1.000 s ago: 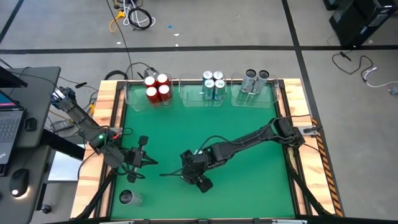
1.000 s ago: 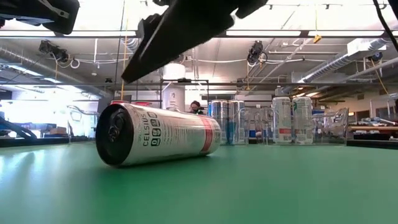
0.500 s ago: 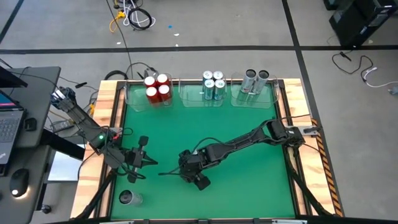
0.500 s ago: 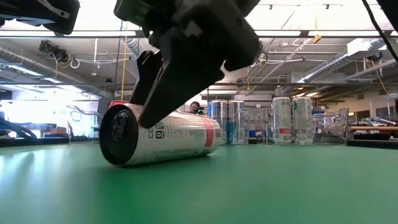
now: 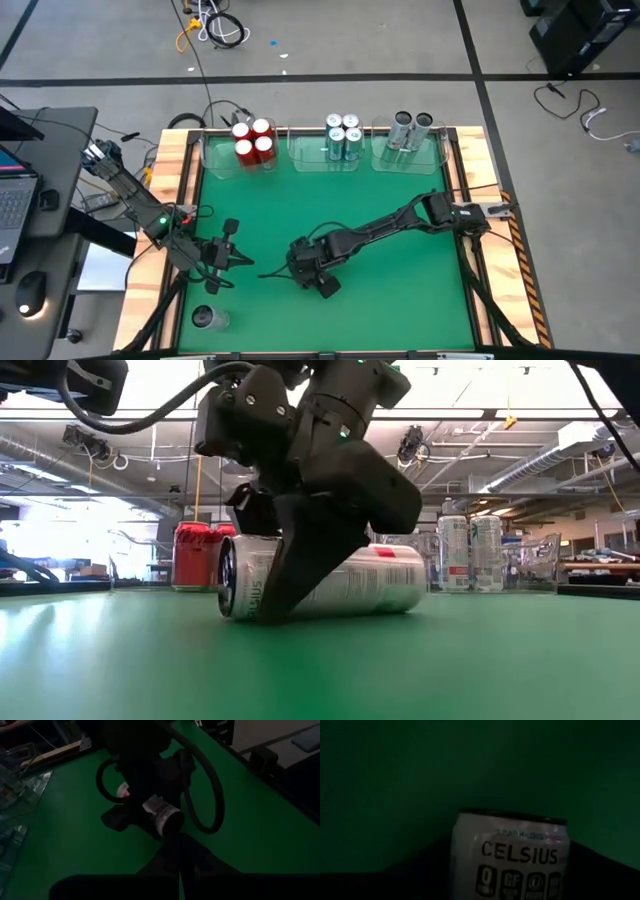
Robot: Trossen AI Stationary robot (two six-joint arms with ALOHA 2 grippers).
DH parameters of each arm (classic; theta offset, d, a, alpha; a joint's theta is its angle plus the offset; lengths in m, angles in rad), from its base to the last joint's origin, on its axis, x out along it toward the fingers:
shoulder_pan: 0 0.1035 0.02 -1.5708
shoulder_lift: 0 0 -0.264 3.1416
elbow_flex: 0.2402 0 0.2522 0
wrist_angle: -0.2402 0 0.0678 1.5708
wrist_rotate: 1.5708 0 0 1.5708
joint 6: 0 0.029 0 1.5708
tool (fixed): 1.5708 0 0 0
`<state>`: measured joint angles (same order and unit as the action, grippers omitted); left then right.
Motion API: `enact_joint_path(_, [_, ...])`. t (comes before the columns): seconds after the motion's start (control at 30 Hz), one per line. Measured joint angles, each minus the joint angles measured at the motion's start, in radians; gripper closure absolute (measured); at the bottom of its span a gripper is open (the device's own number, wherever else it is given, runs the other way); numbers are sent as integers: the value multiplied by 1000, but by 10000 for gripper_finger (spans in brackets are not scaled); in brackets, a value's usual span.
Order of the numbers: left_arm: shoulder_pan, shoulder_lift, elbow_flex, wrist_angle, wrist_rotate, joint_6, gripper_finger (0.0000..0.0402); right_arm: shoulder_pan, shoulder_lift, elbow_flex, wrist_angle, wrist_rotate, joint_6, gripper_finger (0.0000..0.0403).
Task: Sort soda cans
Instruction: Put the white soda can into the transparent right bin
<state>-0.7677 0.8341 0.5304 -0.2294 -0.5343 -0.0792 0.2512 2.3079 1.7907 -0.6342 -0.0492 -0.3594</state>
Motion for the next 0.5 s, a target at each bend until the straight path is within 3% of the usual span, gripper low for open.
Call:
enact_joint_path(0.13, [0, 0, 0, 1, 0, 0, 401, 0, 5, 42, -10, 63, -1, 157])
enact_joint_path(0.5, [0, 0, 0, 9, -22, 1, 401, -19, -21, 269, -87, 211, 31, 159])
